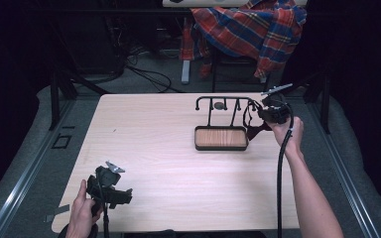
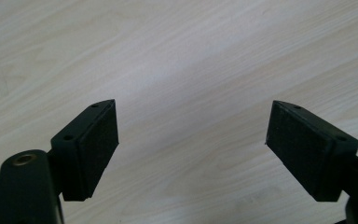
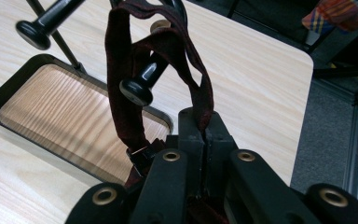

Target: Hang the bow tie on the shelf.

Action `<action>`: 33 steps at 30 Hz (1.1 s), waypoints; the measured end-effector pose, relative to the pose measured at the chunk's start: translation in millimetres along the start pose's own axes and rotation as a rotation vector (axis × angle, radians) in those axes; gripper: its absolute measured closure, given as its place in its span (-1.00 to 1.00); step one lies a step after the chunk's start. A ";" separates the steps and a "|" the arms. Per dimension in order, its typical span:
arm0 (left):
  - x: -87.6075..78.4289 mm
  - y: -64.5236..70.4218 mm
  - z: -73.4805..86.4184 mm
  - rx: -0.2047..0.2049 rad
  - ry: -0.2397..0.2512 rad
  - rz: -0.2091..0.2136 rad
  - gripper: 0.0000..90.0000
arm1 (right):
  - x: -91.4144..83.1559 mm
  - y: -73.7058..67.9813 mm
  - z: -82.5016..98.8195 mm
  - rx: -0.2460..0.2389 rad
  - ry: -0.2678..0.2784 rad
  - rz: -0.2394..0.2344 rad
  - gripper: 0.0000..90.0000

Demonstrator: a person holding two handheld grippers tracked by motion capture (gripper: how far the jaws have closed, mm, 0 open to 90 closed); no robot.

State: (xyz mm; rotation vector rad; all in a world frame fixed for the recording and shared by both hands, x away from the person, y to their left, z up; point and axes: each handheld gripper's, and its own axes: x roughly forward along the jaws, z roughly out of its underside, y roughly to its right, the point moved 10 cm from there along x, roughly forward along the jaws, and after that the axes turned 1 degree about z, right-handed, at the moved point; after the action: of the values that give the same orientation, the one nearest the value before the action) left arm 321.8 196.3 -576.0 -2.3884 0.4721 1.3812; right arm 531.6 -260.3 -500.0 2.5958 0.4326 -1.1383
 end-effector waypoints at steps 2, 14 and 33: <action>-0.5 1.2 0.6 0.003 0.000 0.013 -0.63 | 2.1 -0.7 0.7 0.003 -0.003 -0.004 0.98; -7.9 1.2 -2.5 0.003 0.080 0.019 -0.64 | 18.2 -7.5 7.9 0.007 -0.038 -0.034 0.95; -8.1 4.9 -2.5 0.014 0.085 0.066 -0.64 | 34.2 -11.4 21.0 0.037 -0.063 -0.092 0.77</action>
State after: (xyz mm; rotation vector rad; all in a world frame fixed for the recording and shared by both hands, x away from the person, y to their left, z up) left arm 317.7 191.8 -568.4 -2.4479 0.5861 1.3034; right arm 535.5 -252.0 -540.7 2.5873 0.5261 -1.2660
